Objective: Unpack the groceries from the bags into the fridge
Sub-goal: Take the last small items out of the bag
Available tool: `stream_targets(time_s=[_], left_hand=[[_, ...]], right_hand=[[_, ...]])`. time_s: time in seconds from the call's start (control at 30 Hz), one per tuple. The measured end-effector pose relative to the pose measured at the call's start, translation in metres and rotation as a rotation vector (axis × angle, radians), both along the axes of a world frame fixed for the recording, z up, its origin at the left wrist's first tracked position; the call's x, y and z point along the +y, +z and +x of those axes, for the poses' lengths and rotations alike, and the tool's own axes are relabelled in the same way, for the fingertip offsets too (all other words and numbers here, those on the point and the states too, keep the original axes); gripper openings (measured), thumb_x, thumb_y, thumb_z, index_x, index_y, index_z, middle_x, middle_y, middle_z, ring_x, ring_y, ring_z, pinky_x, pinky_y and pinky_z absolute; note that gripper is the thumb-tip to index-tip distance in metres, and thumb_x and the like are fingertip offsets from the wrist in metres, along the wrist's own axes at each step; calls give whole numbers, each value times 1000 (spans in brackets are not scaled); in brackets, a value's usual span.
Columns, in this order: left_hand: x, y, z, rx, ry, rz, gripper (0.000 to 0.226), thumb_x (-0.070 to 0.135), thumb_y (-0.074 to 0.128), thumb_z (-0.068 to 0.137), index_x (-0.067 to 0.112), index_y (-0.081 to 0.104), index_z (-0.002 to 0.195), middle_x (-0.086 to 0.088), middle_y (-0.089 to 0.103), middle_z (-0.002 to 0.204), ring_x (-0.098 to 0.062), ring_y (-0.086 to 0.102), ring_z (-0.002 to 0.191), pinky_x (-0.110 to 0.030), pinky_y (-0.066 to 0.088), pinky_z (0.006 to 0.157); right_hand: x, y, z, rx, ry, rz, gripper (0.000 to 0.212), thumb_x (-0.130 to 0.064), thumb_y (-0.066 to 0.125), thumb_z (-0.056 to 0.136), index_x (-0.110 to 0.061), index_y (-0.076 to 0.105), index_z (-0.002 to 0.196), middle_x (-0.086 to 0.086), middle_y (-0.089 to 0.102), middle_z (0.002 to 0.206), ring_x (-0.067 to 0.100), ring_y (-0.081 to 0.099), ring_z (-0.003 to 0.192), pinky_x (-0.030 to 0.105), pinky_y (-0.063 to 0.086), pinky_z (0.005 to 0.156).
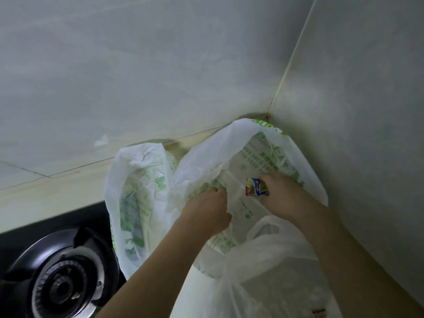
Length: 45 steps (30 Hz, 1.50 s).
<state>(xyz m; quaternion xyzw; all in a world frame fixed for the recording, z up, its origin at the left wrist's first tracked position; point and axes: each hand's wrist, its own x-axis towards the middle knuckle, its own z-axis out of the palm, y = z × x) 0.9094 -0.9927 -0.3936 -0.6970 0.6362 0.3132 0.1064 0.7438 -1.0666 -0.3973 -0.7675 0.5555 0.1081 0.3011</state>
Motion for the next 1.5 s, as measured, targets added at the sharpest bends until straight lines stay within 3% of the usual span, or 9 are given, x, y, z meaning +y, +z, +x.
stream_targets(time_s=[0.2, 0.53, 0.73, 0.9, 1.1, 1.33, 1.5], left_hand=[[-1, -15, 1, 13, 69, 28, 42, 29, 56, 91, 15, 46, 130, -3, 56, 115, -23, 56, 106, -34, 48, 82], [-16, -18, -5, 64, -8, -57, 47, 27, 55, 93, 17, 44, 137, -2, 55, 128, -22, 56, 112, -34, 48, 86], [-41, -32, -28, 28, -47, -168, 55, 27, 59, 89, 19, 38, 139, -4, 49, 128, -25, 55, 111, -37, 49, 75], [-51, -49, -45, 63, -103, -230, 67, 27, 63, 88, 23, 30, 146, -5, 42, 137, -29, 53, 115, -42, 49, 84], [-52, -66, -49, 37, -162, -277, 56, 39, 66, 85, 30, 45, 136, -4, 41, 135, -28, 49, 115, -42, 43, 90], [-52, -68, -52, 39, -187, -333, 62, 43, 65, 86, 29, 42, 141, -5, 40, 140, -29, 44, 121, -42, 40, 96], [-56, -66, -58, 17, -233, -361, 48, 40, 61, 89, 27, 50, 134, -5, 46, 132, -29, 47, 116, -39, 40, 93]], right_hand=[[-1, -12, -1, -12, 19, -19, 8, -7, 54, 86, -10, 53, 93, 5, 52, 95, 24, 53, 88, 32, 41, 73], [-3, -32, -11, 61, -43, -93, 37, -17, 62, 86, -11, 53, 122, 8, 54, 123, 26, 52, 112, 38, 45, 98], [1, -42, -25, 164, -124, -108, 53, -23, 64, 88, -10, 46, 136, 8, 51, 132, 25, 51, 122, 33, 46, 95], [1, -46, -33, 129, -162, -90, 52, -21, 69, 83, -11, 50, 130, 7, 51, 130, 25, 53, 119, 34, 49, 92], [1, -55, -38, 122, -176, -33, 42, -18, 65, 85, -9, 53, 123, 9, 52, 125, 27, 56, 110, 36, 52, 87], [0, -54, -41, 80, -196, 12, 38, -11, 63, 87, -5, 53, 123, 11, 56, 121, 27, 57, 108, 31, 49, 86], [-1, -56, -41, 80, -188, 18, 36, -6, 59, 86, -5, 52, 121, 11, 55, 123, 26, 56, 111, 33, 49, 91]])
